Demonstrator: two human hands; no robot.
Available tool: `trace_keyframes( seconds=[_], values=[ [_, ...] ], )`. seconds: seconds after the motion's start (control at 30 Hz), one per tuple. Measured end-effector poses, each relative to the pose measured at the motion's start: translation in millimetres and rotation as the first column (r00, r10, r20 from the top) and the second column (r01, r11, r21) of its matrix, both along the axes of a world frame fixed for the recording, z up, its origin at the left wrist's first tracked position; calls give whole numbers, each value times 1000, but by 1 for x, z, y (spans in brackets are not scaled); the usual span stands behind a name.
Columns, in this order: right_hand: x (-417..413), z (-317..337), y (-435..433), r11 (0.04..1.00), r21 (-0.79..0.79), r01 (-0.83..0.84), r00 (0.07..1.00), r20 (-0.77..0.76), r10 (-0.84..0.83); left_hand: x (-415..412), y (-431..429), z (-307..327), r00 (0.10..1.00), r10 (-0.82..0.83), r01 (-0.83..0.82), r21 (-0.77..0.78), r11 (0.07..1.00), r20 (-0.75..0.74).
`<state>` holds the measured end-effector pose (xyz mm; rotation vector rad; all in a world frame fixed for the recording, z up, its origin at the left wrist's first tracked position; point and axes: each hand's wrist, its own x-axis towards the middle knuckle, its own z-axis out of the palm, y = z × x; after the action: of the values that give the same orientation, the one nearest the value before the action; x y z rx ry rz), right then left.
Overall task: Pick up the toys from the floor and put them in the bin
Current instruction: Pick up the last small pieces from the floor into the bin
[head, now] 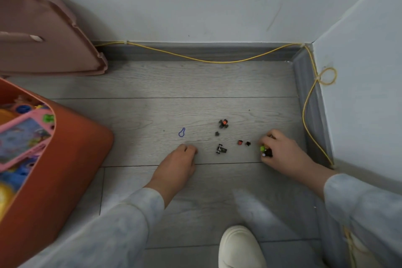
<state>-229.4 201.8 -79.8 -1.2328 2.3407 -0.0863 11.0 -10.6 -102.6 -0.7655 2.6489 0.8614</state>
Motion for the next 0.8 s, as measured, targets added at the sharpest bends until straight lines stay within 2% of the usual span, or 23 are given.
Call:
trace_keyframes(
  seconds=[0.07, 0.13, 0.33, 0.5, 0.67, 0.8],
  values=[
    [2, 2, -10, 1000, 18, -16, 1000, 27, 16, 1, 1, 0, 998, 61, -60, 9, 998, -35],
    [8, 3, -19, 999, -33, 2, 998, 67, 1, 3, 2, 0, 994, 101, -102, -8, 995, -33],
    [31, 17, -66, 982, -188, 4, 993, 115, 18, -1, 11, 4, 972, 191, -193, 2, 981, 140],
    [47, 40, -117, 954, -298, -11, 985, 161, 62, 2, 11, 11, 968, 174, -183, 35, 982, 181],
    [53, 69, -147, 934, -356, -28, 981, 171, 94, 13, -11, 40, 953, 302, -301, 50, 952, -14],
    [61, 96, -175, 912, -407, -51, 973, 186, 137, 25, -41, 81, 878, 403, -410, 28, 912, -259]
  ],
)
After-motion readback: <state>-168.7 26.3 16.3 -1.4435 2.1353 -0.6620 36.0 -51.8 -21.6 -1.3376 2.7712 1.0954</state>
